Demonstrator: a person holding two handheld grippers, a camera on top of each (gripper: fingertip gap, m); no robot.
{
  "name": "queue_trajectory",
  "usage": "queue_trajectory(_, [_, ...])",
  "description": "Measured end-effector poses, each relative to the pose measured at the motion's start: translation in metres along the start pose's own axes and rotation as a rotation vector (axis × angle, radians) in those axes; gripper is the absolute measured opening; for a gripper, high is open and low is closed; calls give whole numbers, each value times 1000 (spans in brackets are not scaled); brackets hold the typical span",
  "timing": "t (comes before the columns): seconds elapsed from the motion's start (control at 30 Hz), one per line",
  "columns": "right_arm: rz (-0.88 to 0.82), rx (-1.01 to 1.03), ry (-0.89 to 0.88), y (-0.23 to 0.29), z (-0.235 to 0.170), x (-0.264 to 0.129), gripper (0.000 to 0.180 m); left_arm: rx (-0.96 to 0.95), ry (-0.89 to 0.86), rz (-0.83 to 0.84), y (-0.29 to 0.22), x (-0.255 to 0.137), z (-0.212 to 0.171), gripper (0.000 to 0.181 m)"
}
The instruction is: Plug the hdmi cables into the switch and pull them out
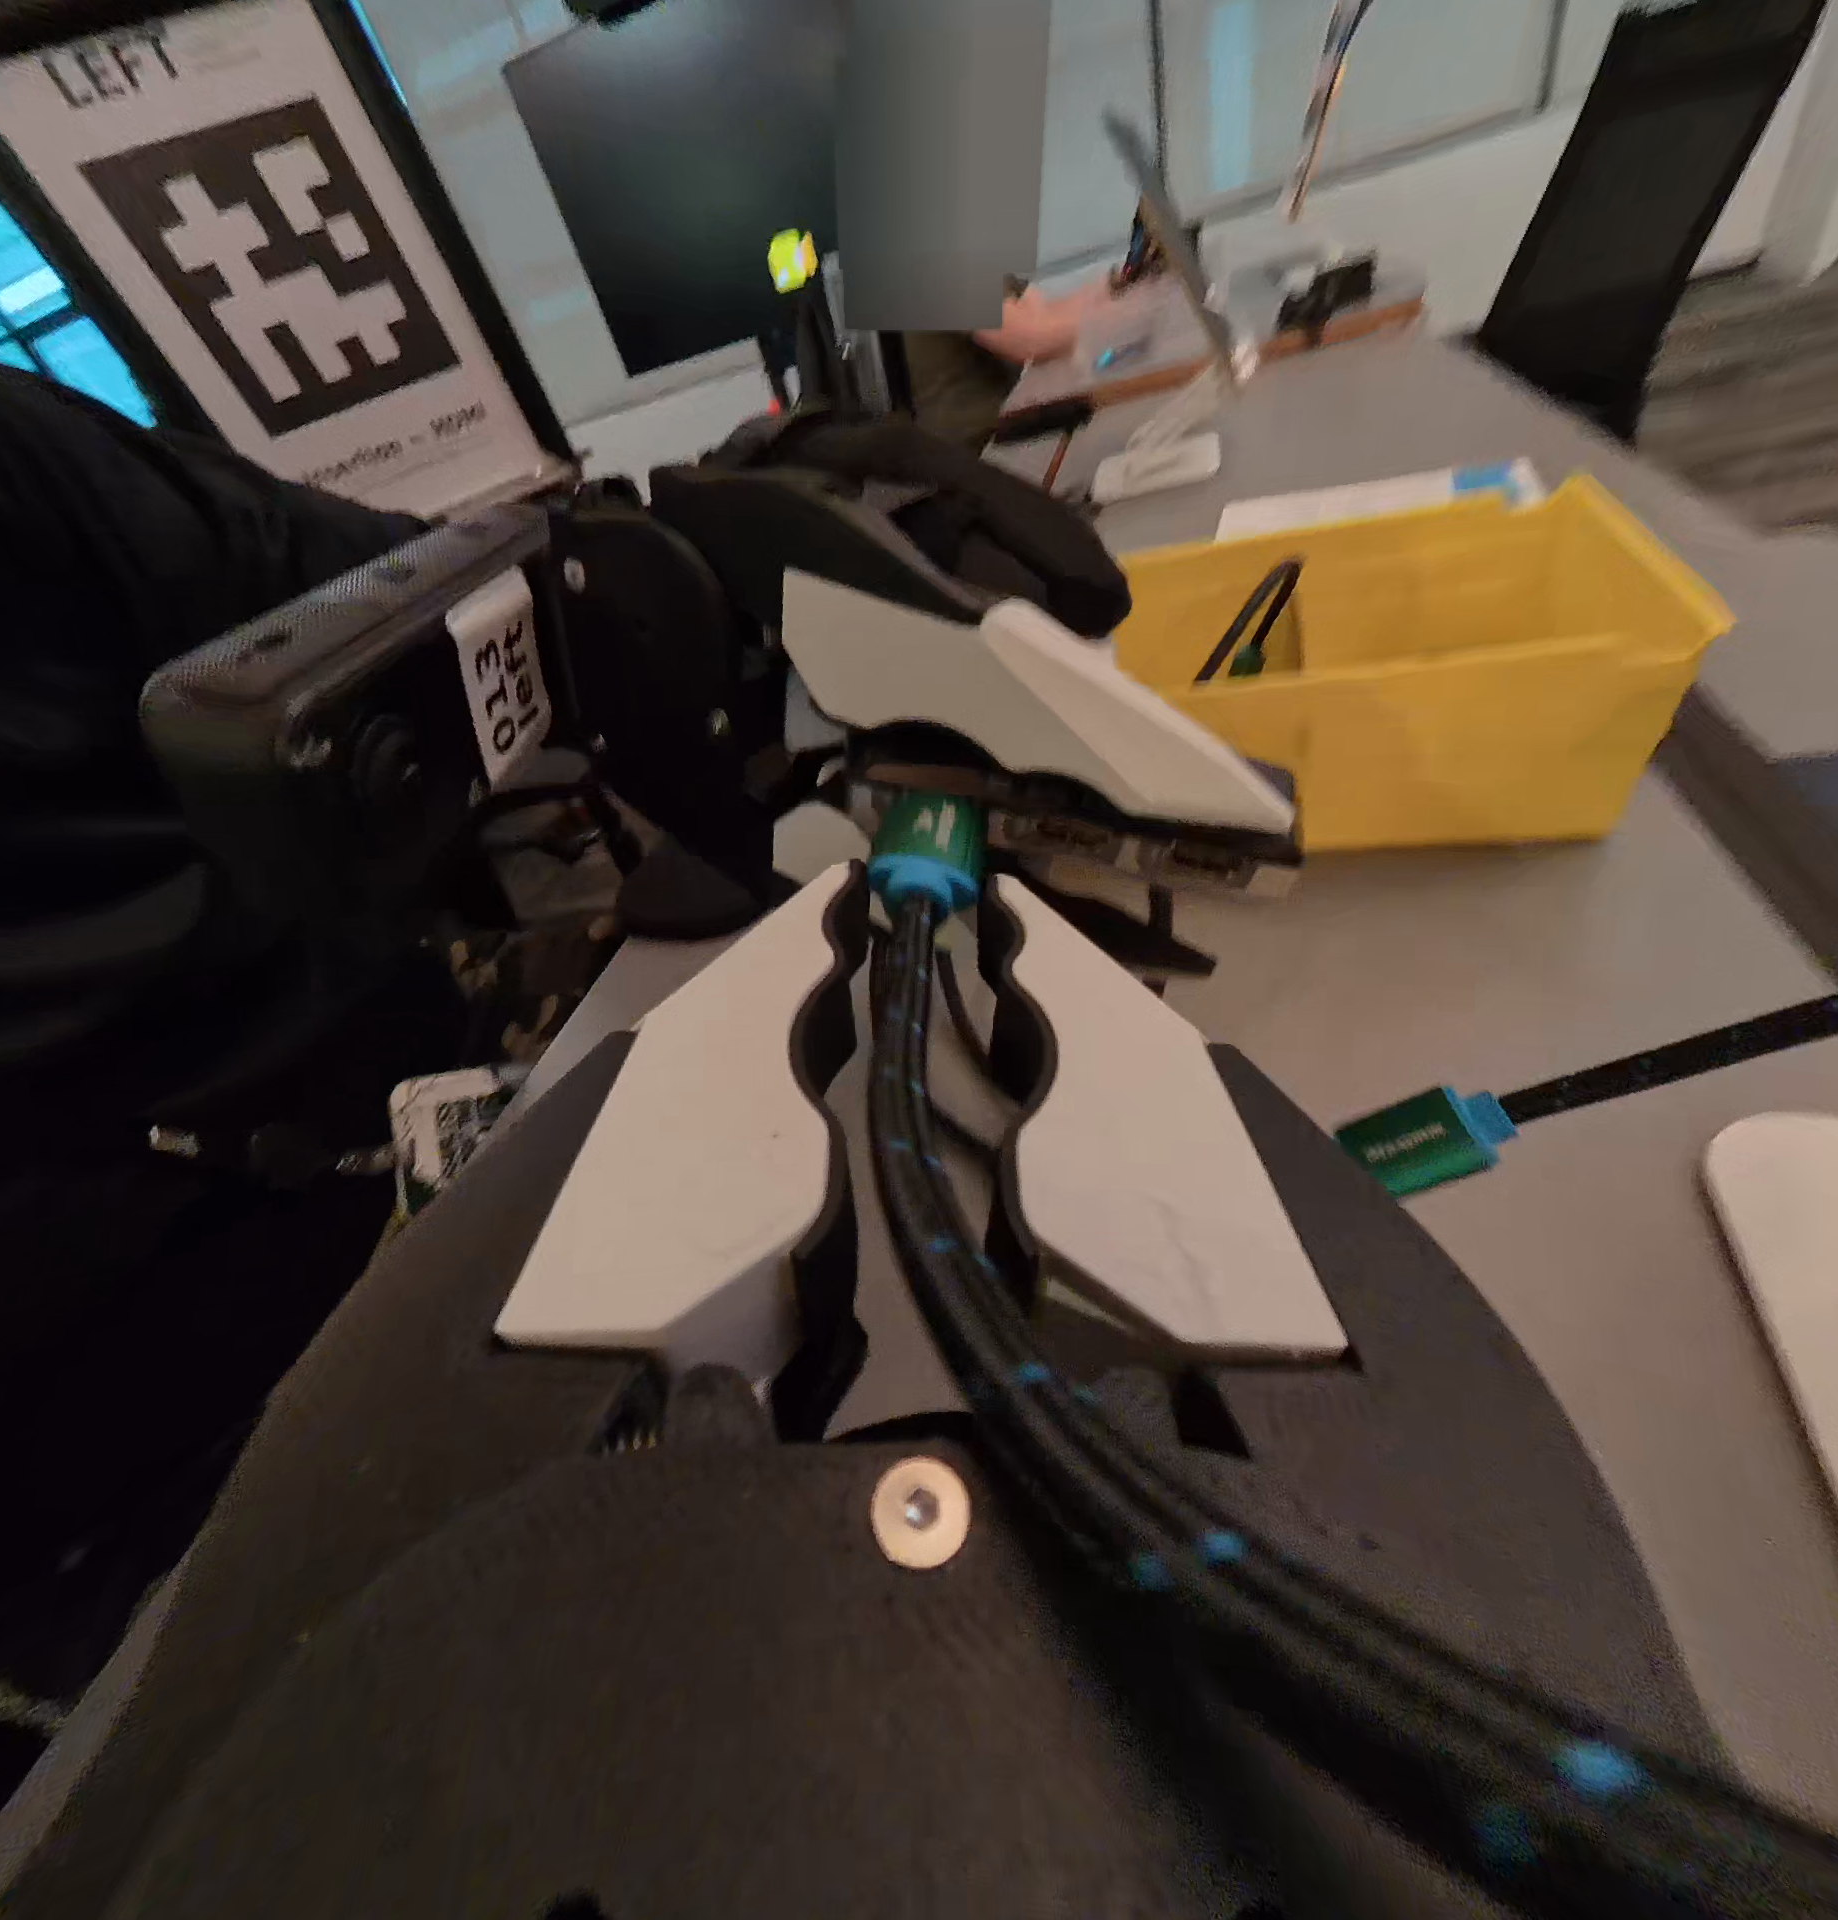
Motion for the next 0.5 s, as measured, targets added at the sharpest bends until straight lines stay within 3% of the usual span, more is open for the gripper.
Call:
queue_trajectory(0.23, [-3, 117, 189, -7, -34, -15, 39, -72, 72, -36, -37, 0, -27, 29])
queue_trajectory(0.5, [-118, 160, 305, 3, -47, -61, 37, -96, 112, -195, -99, 3, -33, 30])
Point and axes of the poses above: each gripper's, where its closed fingertips meet, x out along the fingers, z out of its top, y = z × x across the jaws, the point moved 8 cm from there along -x, back along the fingers, and after that the axes turned 13 degrees about z, right-handed, at the moved point
